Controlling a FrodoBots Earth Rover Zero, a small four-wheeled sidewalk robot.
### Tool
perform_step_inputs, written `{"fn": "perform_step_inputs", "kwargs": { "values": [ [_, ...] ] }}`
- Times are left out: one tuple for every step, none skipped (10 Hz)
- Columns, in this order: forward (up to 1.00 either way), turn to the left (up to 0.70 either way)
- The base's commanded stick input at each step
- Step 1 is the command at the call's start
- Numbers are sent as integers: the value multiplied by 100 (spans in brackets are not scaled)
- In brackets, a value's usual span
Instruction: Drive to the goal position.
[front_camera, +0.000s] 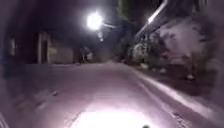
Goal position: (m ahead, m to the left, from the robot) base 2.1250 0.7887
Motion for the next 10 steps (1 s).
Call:
{"fn": "perform_step_inputs", "kwargs": {
  "values": [
    [70,0],
    [70,0],
    [70,-7],
    [70,-15],
    [70,-22],
    [70,-30],
    [70,-24],
    [70,0],
    [70,0],
    [70,0]
  ]
}}
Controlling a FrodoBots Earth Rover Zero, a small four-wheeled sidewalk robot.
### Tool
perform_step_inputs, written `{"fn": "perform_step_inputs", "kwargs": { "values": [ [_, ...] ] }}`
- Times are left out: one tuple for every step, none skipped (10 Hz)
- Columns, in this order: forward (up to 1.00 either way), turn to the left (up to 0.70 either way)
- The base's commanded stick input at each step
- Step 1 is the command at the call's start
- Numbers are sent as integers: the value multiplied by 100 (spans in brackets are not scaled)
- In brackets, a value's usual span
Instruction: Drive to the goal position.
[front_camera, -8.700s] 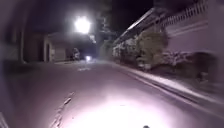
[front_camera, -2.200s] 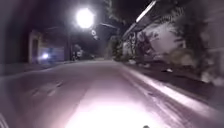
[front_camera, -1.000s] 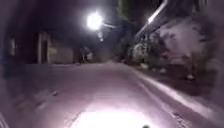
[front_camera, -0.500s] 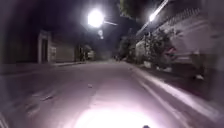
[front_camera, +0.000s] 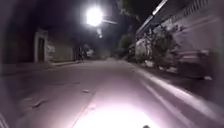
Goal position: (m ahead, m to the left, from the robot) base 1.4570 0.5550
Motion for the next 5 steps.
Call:
{"fn": "perform_step_inputs", "kwargs": {
  "values": [
    [70,0],
    [70,0],
    [70,0],
    [70,0],
    [70,0]
  ]
}}
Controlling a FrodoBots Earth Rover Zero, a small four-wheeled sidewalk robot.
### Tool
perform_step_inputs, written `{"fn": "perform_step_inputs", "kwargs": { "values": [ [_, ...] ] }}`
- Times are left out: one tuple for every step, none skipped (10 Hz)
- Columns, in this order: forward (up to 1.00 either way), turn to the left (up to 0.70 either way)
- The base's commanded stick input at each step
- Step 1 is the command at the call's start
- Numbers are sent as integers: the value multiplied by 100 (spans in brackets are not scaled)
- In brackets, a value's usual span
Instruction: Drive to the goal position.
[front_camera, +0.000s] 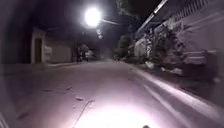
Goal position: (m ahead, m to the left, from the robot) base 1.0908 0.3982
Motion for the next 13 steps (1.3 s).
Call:
{"fn": "perform_step_inputs", "kwargs": {
  "values": [
    [70,0],
    [70,0],
    [70,0],
    [70,0],
    [70,0],
    [70,0],
    [70,0],
    [70,0],
    [70,0],
    [70,0],
    [70,0],
    [70,0],
    [70,0]
  ]
}}
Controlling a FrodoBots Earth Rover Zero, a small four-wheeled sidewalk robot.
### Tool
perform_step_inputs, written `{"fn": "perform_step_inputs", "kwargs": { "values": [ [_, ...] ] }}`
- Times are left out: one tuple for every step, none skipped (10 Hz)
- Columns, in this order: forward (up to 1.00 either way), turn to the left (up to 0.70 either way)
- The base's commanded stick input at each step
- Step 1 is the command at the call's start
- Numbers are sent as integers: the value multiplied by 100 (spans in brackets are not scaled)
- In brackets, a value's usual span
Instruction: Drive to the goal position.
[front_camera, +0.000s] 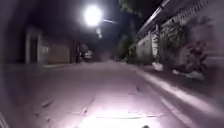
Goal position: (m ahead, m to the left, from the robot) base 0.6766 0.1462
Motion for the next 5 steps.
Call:
{"fn": "perform_step_inputs", "kwargs": {
  "values": [
    [70,0],
    [70,0],
    [70,0],
    [70,0],
    [70,0]
  ]
}}
